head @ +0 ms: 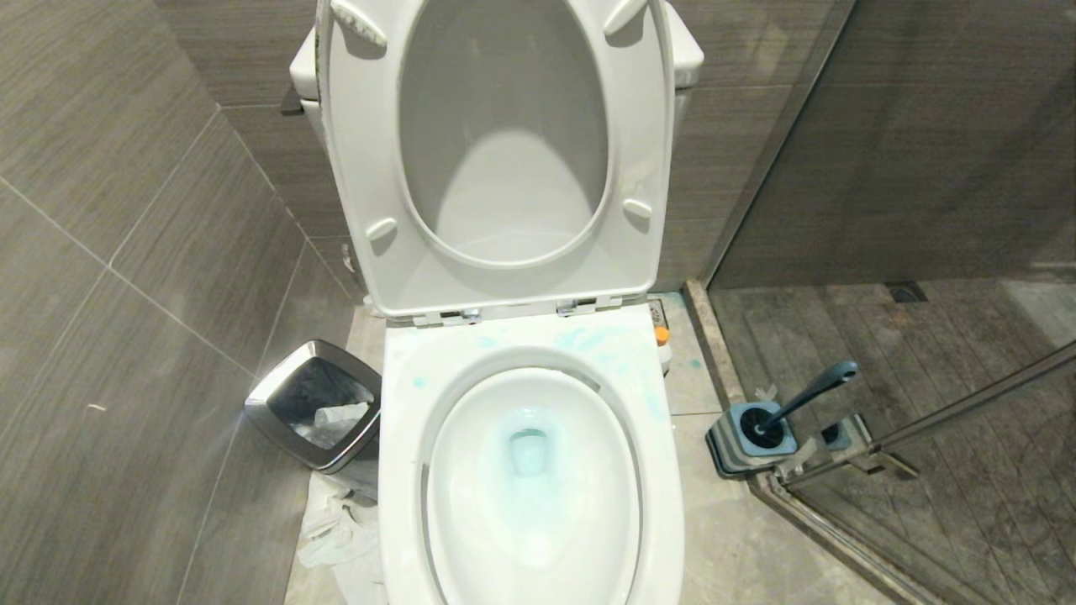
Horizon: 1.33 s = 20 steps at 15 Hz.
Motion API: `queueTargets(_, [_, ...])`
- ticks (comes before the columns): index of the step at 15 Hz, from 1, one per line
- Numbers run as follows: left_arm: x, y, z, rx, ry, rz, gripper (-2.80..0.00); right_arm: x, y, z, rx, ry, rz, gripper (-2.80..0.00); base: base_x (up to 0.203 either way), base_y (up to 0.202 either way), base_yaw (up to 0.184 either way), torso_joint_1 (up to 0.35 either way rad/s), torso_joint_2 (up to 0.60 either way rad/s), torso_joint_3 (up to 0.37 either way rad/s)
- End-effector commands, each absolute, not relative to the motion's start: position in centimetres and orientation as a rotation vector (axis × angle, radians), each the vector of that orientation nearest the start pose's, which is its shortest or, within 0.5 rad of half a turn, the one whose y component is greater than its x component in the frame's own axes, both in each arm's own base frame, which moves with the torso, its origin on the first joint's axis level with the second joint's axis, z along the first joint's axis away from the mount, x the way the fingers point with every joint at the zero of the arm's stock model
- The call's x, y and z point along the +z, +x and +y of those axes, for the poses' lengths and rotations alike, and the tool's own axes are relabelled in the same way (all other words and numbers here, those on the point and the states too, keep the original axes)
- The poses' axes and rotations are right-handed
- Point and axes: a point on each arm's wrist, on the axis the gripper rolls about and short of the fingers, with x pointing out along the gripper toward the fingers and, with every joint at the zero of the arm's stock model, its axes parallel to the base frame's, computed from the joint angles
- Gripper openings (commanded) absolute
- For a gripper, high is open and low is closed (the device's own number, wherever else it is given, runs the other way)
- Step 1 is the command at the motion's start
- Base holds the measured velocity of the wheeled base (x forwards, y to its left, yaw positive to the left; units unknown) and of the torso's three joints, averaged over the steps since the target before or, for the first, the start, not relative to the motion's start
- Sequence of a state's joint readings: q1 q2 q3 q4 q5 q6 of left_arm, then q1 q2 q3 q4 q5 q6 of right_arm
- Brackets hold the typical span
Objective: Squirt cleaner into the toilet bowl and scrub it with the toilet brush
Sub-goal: Flush the toilet
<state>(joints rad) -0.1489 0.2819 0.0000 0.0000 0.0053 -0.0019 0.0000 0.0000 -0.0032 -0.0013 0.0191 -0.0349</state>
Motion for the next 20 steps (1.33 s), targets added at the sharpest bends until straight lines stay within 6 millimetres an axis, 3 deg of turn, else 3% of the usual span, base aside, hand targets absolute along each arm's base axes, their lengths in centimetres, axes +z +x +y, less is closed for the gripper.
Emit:
queueTargets(1, [7.84, -0.07, 0.02, -0.141, 0.019, 0.285, -2.80, 7.65, -2.30, 0.04, 0.020, -0.035, -0.004, -2.80, 0.000, 0.000, 0.000, 0.000, 0.00, 0.000])
queueTargets(20, [7.86, -0.07, 0.02, -0.141, 0.019, 0.284, -2.80, 7.65, -2.29, 0.04, 0.020, -0.035, -0.003, -2.80, 0.000, 0.000, 0.000, 0.000, 0.00, 0.000])
